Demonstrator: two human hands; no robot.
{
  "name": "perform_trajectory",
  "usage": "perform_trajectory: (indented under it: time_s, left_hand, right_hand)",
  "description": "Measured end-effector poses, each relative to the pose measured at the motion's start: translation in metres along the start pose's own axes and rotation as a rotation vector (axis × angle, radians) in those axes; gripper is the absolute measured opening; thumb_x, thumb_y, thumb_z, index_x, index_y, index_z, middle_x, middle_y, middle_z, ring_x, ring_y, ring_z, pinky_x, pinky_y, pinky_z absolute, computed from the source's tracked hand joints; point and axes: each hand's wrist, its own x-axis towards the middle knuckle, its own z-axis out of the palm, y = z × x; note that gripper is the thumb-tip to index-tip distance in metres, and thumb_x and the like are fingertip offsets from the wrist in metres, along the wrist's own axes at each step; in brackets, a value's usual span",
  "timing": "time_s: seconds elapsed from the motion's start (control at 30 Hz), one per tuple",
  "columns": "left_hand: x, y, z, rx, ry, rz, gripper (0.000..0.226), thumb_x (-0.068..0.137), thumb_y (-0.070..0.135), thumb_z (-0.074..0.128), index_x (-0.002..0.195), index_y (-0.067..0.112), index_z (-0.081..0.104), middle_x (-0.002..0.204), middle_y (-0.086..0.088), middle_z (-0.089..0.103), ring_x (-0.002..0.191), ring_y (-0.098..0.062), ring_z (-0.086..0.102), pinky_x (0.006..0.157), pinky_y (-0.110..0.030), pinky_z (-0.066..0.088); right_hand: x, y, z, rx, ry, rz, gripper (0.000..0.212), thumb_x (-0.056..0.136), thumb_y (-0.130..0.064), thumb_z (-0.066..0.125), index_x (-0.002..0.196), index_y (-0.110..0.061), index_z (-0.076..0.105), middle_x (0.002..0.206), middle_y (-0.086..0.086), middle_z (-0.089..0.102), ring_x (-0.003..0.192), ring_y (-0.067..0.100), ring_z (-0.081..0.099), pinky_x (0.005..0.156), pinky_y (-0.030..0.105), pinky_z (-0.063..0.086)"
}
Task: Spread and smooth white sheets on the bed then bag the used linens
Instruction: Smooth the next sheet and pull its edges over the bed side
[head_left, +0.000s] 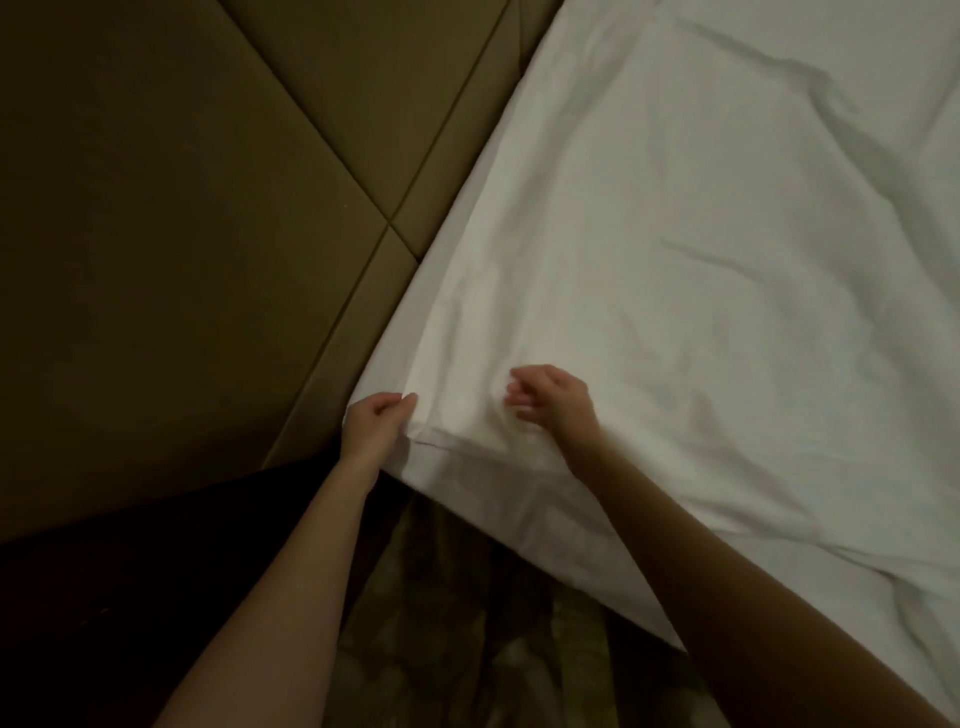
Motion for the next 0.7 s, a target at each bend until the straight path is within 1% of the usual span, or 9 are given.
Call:
perform_trajectory:
  time_s: [0.1, 0.2, 0.27, 0.33, 0.4, 0.47, 0.57, 0.63, 0.7]
  left_hand:
    - [0.006, -0.001, -0.016, -0.014, 0.087, 0.091, 0.021, 0.093, 0.024, 0.063, 0.104, 0.006, 0.064, 0.095, -0.004, 0.061, 0.094, -0.018, 0.054, 0.08, -0.029, 0.041]
    - [0.011, -0.01, -0.027, 0.034, 0.136, 0.166, 0.015, 0.093, 0.023, 0.063, 0.093, 0.008, 0.062, 0.076, 0.001, 0.056, 0.082, -0.019, 0.053, 0.074, -0.028, 0.039]
    - [0.011, -0.014, -0.033, 0.003, 0.156, 0.172, 0.014, 0.093, 0.021, 0.062, 0.09, 0.008, 0.061, 0.072, 0.003, 0.052, 0.079, -0.018, 0.051, 0.072, -0.027, 0.038]
    - [0.015, -0.019, -0.039, -0.076, 0.172, 0.155, 0.013, 0.094, 0.02, 0.062, 0.086, 0.01, 0.061, 0.074, 0.002, 0.054, 0.082, -0.02, 0.052, 0.074, -0.031, 0.043]
    - [0.018, -0.023, -0.042, -0.182, 0.186, 0.131, 0.012, 0.094, 0.021, 0.062, 0.083, 0.015, 0.063, 0.08, -0.001, 0.059, 0.087, -0.022, 0.057, 0.079, -0.038, 0.05]
    - [0.016, -0.022, -0.037, -0.373, 0.229, 0.044, 0.012, 0.094, 0.022, 0.062, 0.092, 0.011, 0.065, 0.092, -0.004, 0.064, 0.092, -0.021, 0.06, 0.075, -0.034, 0.054]
    - [0.008, -0.024, -0.022, -0.768, 0.139, -0.134, 0.03, 0.094, 0.022, 0.062, 0.119, 0.004, 0.06, 0.11, -0.01, 0.066, 0.099, -0.022, 0.065, 0.075, -0.033, 0.059]
    - [0.004, -0.028, -0.016, -0.833, 0.066, -0.164, 0.035, 0.093, 0.013, 0.063, 0.126, 0.002, 0.056, 0.114, -0.013, 0.066, 0.095, -0.021, 0.067, 0.071, -0.03, 0.06]
    - [0.004, -0.028, -0.019, -0.84, 0.149, -0.17, 0.036, 0.09, 0.001, 0.064, 0.124, -0.003, 0.055, 0.117, -0.018, 0.064, 0.087, -0.019, 0.066, 0.064, -0.023, 0.059]
  right_hand:
    - [-0.014, 0.024, 0.027, -0.121, -0.128, 0.193, 0.022, 0.098, -0.018, 0.052, 0.09, 0.0, 0.062, 0.075, 0.012, 0.064, 0.048, 0.01, 0.064, 0.048, 0.02, 0.05]
    - [-0.027, 0.051, 0.046, -0.172, -0.205, 0.443, 0.047, 0.092, -0.05, 0.055, 0.093, -0.004, 0.065, 0.085, 0.012, 0.072, 0.069, 0.019, 0.07, 0.065, 0.026, 0.054]
    - [-0.031, 0.063, 0.057, -0.128, -0.215, 0.563, 0.06, 0.086, -0.061, 0.055, 0.102, -0.004, 0.064, 0.097, 0.013, 0.072, 0.084, 0.023, 0.07, 0.075, 0.031, 0.052]
    - [-0.033, 0.068, 0.071, 0.096, -0.122, 0.583, 0.056, 0.084, -0.057, 0.061, 0.104, -0.004, 0.063, 0.1, 0.012, 0.07, 0.087, 0.025, 0.068, 0.073, 0.033, 0.052]
    - [-0.029, 0.068, 0.086, 0.464, 0.045, 0.497, 0.043, 0.085, -0.036, 0.07, 0.111, -0.003, 0.062, 0.1, 0.012, 0.07, 0.086, 0.023, 0.067, 0.068, 0.034, 0.054]
    - [-0.025, 0.07, 0.099, 0.711, 0.174, 0.409, 0.043, 0.086, -0.018, 0.071, 0.124, -0.004, 0.057, 0.114, 0.012, 0.068, 0.086, 0.021, 0.067, 0.058, 0.03, 0.056]
    - [-0.02, 0.08, 0.114, 0.79, 0.28, 0.362, 0.047, 0.086, -0.009, 0.069, 0.13, -0.006, 0.054, 0.123, 0.012, 0.064, 0.083, 0.019, 0.065, 0.047, 0.023, 0.053]
    - [-0.016, 0.087, 0.119, 0.771, 0.316, 0.355, 0.05, 0.086, -0.01, 0.07, 0.132, -0.007, 0.053, 0.124, 0.014, 0.063, 0.082, 0.02, 0.066, 0.045, 0.022, 0.052]
    - [-0.012, 0.09, 0.122, 0.739, 0.357, 0.368, 0.051, 0.086, -0.013, 0.07, 0.133, -0.005, 0.05, 0.124, 0.016, 0.063, 0.087, 0.026, 0.065, 0.045, 0.024, 0.054]
